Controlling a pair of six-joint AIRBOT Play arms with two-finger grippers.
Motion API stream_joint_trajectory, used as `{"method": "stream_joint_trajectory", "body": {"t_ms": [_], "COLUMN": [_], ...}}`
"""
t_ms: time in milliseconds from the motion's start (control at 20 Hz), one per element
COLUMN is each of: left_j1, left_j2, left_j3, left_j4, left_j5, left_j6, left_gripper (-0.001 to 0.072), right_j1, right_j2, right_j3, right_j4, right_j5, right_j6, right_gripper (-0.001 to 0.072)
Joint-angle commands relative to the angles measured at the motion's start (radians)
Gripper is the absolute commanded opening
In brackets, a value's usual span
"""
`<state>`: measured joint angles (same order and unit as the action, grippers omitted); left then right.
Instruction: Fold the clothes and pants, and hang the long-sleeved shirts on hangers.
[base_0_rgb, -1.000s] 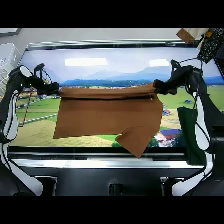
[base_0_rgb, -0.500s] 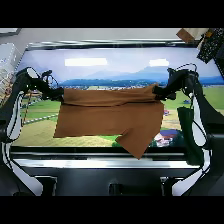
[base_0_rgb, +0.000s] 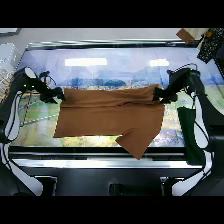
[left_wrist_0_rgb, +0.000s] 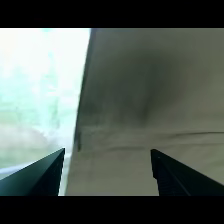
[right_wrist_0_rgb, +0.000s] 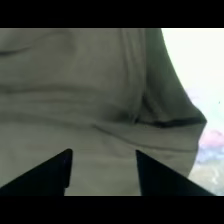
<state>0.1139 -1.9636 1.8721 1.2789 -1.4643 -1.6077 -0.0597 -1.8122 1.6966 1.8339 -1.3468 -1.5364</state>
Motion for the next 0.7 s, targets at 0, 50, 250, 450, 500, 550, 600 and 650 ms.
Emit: {"method": "stream_joint_trajectory", "body": {"t_ms": [0,50,250,450,500,550,600,650], "left_j1": [0.065,0.098,0.253,0.344,0.355,0.360,0.360,0.360], "left_j2": [0.065,0.088,0.173,0.299,0.332,0.361,0.390,0.412], "left_j3": [0.002,-0.002,-0.067,-0.311,-0.386,-0.455,-0.528,-0.586], "left_j4": [0.031,0.027,-0.080,-0.094,-0.094,-0.096,-0.113,-0.137], "left_j5": [-0.093,-0.134,-0.147,-0.113,-0.101,-0.086,-0.062,-0.046], "left_j6": [0.041,0.057,0.037,0.041,0.042,0.057,0.074,0.096], "left_gripper": [0.0615,0.0615,0.0613,0.0613,0.0613,0.0613,0.0613,0.0613], "right_j1": [-0.052,-0.092,-0.233,-0.254,-0.254,-0.254,-0.254,-0.254], "right_j2": [0.124,0.173,0.361,0.561,0.609,0.649,0.687,0.715], "right_j3": [-0.016,-0.043,-0.348,-0.791,-0.889,-0.966,-1.036,-1.088], "right_j4": [0.123,0.194,0.263,0.310,0.340,0.370,0.402,0.420], "right_j5": [-0.051,-0.064,-0.100,-0.040,-0.007,0.028,0.066,0.097], "right_j6": [-0.158,-0.215,-0.230,-0.245,-0.249,-0.254,-0.260,-0.259], "right_gripper": [0.0545,0.0543,0.0543,0.0543,0.0543,0.0543,0.0542,0.0542]}}
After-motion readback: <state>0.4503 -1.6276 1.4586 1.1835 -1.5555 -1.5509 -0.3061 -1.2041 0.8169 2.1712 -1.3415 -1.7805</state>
